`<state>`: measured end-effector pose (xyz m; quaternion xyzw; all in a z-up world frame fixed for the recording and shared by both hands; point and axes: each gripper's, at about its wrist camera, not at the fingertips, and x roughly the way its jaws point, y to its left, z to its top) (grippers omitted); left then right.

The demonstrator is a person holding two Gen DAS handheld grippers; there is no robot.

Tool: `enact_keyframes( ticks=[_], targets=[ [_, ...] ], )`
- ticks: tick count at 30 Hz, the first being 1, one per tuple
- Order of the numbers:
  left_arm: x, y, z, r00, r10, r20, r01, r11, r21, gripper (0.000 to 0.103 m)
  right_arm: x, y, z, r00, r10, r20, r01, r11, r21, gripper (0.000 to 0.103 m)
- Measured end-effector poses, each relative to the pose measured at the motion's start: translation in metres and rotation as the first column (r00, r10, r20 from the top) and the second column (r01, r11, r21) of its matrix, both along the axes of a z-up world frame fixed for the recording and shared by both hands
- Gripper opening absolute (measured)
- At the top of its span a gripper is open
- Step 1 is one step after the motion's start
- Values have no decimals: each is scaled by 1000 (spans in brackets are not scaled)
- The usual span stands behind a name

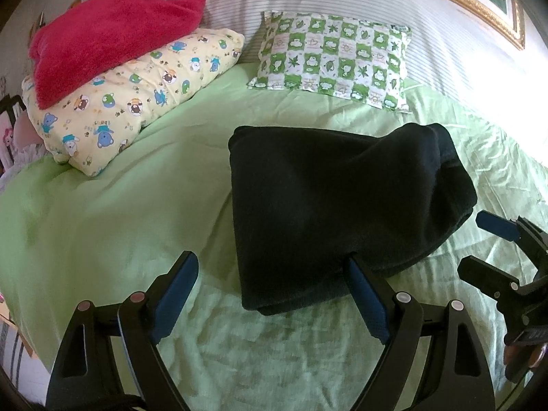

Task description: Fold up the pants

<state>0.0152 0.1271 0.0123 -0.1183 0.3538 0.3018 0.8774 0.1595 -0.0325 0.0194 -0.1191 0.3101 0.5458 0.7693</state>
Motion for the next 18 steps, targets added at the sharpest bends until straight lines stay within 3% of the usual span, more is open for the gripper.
enact_keyframes(
  ticks=[12, 18],
  targets=[
    [1, 0, 4, 1000, 12, 18, -12, 1000, 9, 88, 1, 1, 3, 1000, -5, 0, 5, 1000, 13, 89],
    [4, 5, 6, 999, -13, 41, 15, 998, -54, 89, 0, 1, 4, 1000, -5, -1, 5, 1000, 16, 89]
  ],
)
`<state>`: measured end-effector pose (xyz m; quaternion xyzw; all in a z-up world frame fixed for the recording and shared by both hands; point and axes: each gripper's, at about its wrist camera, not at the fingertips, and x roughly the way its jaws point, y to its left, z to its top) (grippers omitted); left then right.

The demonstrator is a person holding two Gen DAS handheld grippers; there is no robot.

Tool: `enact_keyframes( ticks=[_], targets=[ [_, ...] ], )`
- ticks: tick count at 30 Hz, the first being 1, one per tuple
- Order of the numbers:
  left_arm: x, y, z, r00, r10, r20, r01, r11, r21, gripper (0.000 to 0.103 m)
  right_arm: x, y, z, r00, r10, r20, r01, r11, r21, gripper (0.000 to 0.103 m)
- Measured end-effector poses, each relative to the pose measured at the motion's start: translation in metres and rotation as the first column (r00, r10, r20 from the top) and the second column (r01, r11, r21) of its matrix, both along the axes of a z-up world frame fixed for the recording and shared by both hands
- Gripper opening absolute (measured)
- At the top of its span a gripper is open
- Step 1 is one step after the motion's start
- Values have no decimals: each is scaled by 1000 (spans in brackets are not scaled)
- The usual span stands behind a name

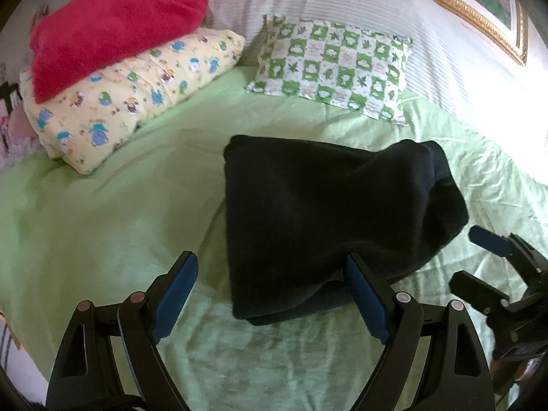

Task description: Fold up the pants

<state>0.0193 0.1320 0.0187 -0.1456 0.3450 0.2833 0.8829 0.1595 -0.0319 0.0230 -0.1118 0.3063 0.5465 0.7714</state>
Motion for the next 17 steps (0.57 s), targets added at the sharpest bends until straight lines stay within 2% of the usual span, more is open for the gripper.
enact_keyframes(
  ticks=[7, 13, 17],
  targets=[
    [4, 0, 4, 1000, -14, 1, 14, 1000, 3, 92, -1, -1, 2, 1000, 1, 0, -1, 1000, 4, 89],
    [4, -2, 8, 1000, 3, -2, -3, 999, 42, 91, -1, -5, 4, 1000, -3, -6, 3, 1000, 12, 89],
    [5, 1, 9, 1000, 6, -7, -6, 1000, 14, 92, -1, -8, 6, 1000, -4, -4, 4, 1000, 17, 89]
  ],
)
